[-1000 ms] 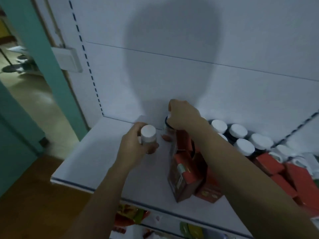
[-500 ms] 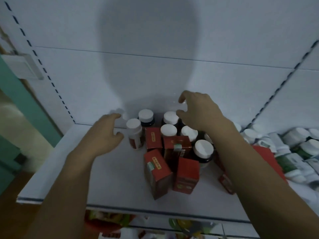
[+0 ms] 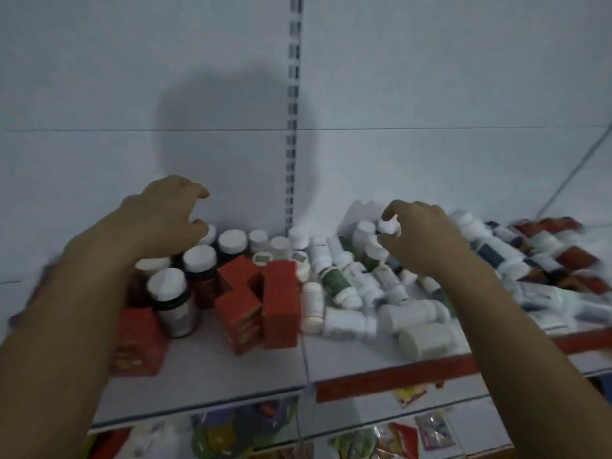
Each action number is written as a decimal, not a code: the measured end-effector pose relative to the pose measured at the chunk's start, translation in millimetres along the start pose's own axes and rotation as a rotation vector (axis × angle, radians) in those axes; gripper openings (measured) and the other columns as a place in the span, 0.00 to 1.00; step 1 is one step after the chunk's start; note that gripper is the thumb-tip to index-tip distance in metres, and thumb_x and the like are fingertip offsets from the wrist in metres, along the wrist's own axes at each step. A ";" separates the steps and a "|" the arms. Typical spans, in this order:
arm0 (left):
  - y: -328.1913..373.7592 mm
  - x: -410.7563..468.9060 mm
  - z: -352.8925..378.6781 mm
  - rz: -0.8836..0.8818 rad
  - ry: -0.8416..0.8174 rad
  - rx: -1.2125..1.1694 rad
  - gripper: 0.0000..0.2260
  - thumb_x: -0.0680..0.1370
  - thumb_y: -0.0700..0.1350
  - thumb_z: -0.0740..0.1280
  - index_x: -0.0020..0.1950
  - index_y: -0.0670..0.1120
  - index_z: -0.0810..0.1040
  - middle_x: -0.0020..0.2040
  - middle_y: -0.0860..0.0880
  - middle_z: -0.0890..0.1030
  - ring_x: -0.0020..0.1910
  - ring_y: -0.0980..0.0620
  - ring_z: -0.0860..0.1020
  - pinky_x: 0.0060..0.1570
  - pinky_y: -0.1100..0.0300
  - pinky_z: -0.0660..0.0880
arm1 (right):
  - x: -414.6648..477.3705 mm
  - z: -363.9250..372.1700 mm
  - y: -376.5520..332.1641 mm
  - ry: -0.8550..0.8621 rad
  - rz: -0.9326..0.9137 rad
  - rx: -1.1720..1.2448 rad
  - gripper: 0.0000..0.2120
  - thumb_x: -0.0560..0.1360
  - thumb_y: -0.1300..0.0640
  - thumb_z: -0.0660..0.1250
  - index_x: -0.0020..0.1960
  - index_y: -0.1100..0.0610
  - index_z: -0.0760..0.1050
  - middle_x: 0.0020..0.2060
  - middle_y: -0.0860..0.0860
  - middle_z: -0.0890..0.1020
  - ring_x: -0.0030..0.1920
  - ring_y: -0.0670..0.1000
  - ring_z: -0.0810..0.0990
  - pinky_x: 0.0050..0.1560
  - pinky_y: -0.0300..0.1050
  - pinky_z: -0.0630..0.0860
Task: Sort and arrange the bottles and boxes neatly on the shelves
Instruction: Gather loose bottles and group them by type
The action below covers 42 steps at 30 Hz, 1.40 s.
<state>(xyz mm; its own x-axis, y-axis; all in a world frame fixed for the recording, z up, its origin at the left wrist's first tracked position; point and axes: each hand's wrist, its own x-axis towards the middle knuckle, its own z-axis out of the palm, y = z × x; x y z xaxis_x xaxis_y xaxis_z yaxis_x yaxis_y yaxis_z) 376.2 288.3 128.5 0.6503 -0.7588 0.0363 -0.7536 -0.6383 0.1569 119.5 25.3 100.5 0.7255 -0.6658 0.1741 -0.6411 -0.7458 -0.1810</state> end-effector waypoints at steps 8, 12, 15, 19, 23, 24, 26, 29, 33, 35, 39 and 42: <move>254.3 37.5 74.2 0.242 0.002 -0.044 0.23 0.80 0.52 0.64 0.75 0.55 0.67 0.73 0.47 0.69 0.72 0.42 0.64 0.68 0.42 0.64 | -93.2 -45.0 204.4 0.010 0.280 -0.011 0.16 0.76 0.46 0.68 0.60 0.52 0.75 0.54 0.54 0.81 0.55 0.60 0.79 0.52 0.55 0.78; 375.0 41.6 113.3 0.440 -0.043 -0.152 0.21 0.78 0.53 0.65 0.72 0.56 0.70 0.68 0.48 0.73 0.68 0.42 0.68 0.64 0.45 0.65 | -136.2 -55.5 279.7 0.008 0.425 0.021 0.21 0.77 0.44 0.67 0.65 0.53 0.72 0.56 0.55 0.79 0.55 0.59 0.77 0.52 0.55 0.78; 441.2 46.4 134.5 0.529 -0.096 -0.191 0.21 0.77 0.53 0.66 0.71 0.55 0.73 0.68 0.50 0.75 0.67 0.43 0.71 0.64 0.46 0.69 | -161.3 -50.7 323.2 0.042 0.506 0.077 0.20 0.77 0.43 0.67 0.65 0.50 0.73 0.57 0.52 0.79 0.56 0.56 0.78 0.54 0.56 0.79; 496.9 68.9 155.0 0.554 -0.142 -0.205 0.22 0.78 0.53 0.67 0.72 0.55 0.72 0.69 0.50 0.75 0.67 0.44 0.72 0.65 0.43 0.70 | -177.5 -39.3 372.0 0.049 0.568 0.115 0.20 0.78 0.42 0.66 0.66 0.50 0.73 0.57 0.49 0.78 0.57 0.53 0.77 0.56 0.57 0.79; 549.6 100.6 179.4 0.559 -0.161 -0.157 0.21 0.78 0.55 0.67 0.71 0.58 0.71 0.67 0.49 0.74 0.67 0.44 0.70 0.64 0.39 0.69 | -162.7 -31.4 431.6 0.020 0.591 0.115 0.18 0.78 0.43 0.66 0.64 0.50 0.74 0.56 0.49 0.78 0.56 0.54 0.77 0.55 0.56 0.78; 560.2 109.8 185.3 0.557 -0.174 -0.154 0.21 0.78 0.55 0.68 0.70 0.58 0.71 0.67 0.49 0.74 0.67 0.44 0.70 0.64 0.40 0.69 | -154.4 -29.9 446.0 0.018 0.586 0.118 0.17 0.79 0.44 0.66 0.64 0.50 0.74 0.56 0.50 0.78 0.55 0.53 0.76 0.54 0.55 0.78; 576.5 127.6 194.7 0.549 -0.203 -0.158 0.20 0.77 0.52 0.69 0.68 0.58 0.73 0.66 0.50 0.74 0.65 0.45 0.69 0.62 0.43 0.69 | -135.0 -27.0 471.5 0.010 0.567 0.129 0.17 0.79 0.45 0.66 0.65 0.50 0.74 0.56 0.50 0.78 0.54 0.53 0.77 0.54 0.53 0.78; 594.6 148.4 210.2 0.575 -0.214 -0.189 0.19 0.75 0.49 0.69 0.65 0.58 0.73 0.65 0.51 0.75 0.64 0.47 0.70 0.62 0.44 0.71 | -103.7 -21.3 503.0 -0.001 0.539 0.194 0.18 0.79 0.45 0.67 0.66 0.48 0.73 0.56 0.49 0.78 0.53 0.51 0.77 0.53 0.51 0.77; 625.5 153.0 223.0 0.784 -0.250 -0.241 0.24 0.74 0.53 0.71 0.69 0.61 0.71 0.68 0.59 0.71 0.69 0.53 0.67 0.68 0.45 0.68 | -64.2 -2.7 541.8 0.030 0.451 0.267 0.18 0.78 0.44 0.67 0.66 0.46 0.73 0.58 0.48 0.77 0.55 0.49 0.77 0.52 0.46 0.73; 641.9 148.0 225.6 0.920 -0.363 -0.215 0.22 0.73 0.53 0.72 0.66 0.63 0.72 0.64 0.63 0.70 0.66 0.59 0.65 0.67 0.49 0.68 | -47.3 8.2 553.4 0.021 0.407 0.336 0.18 0.77 0.43 0.68 0.65 0.46 0.73 0.58 0.48 0.78 0.55 0.47 0.75 0.52 0.42 0.71; 663.3 148.6 234.9 0.976 -0.519 -0.176 0.18 0.75 0.53 0.70 0.63 0.65 0.73 0.60 0.64 0.66 0.61 0.62 0.63 0.66 0.52 0.67 | -3.4 28.6 567.0 -0.127 0.289 0.437 0.24 0.73 0.39 0.72 0.64 0.46 0.71 0.58 0.47 0.77 0.56 0.48 0.76 0.53 0.45 0.74; 673.4 151.0 240.0 0.948 -0.524 -0.119 0.21 0.74 0.56 0.72 0.65 0.65 0.72 0.60 0.62 0.63 0.62 0.59 0.61 0.63 0.53 0.65 | 27.1 38.9 577.0 -0.186 0.208 0.511 0.25 0.69 0.41 0.76 0.60 0.47 0.70 0.50 0.43 0.79 0.49 0.46 0.79 0.49 0.47 0.78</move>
<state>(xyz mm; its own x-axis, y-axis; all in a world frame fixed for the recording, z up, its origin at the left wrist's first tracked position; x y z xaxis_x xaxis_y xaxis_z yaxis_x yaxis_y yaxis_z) -56.1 -287.1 2.8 -0.3339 -0.9147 -0.2279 -0.8945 0.2311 0.3828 -221.0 -422.3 -36.9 0.6586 -0.7482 -0.0801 -0.6063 -0.4646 -0.6454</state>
